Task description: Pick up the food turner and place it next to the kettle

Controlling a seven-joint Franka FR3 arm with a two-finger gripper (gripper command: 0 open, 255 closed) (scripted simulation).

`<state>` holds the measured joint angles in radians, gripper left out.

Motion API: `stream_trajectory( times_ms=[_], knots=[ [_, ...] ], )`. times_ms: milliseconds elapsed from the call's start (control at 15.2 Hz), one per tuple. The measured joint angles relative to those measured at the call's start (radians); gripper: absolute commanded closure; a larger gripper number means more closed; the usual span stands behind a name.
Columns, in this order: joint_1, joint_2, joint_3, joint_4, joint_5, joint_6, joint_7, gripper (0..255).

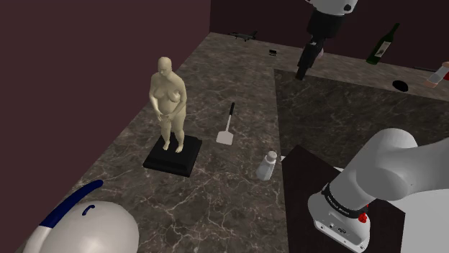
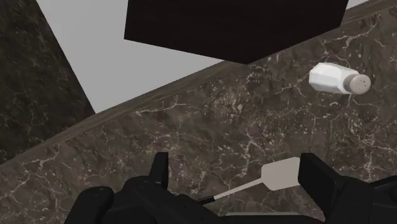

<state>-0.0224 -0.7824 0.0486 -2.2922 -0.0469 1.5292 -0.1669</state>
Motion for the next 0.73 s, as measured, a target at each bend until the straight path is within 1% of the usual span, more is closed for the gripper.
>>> stream_trajectory(
  times_ms=[66,198,594,726],
  knots=[
    [0.0,0.0,0.0,0.0,0.0,0.0,0.0,0],
    [-0.013,0.011,0.022,-0.025,0.016,0.036,0.06,0],
    [-0.07,0.094,0.142,-0.106,0.094,0.205,0.367,0],
    [-0.091,0.135,0.183,-0.136,0.116,0.278,0.473,0]
  ],
)
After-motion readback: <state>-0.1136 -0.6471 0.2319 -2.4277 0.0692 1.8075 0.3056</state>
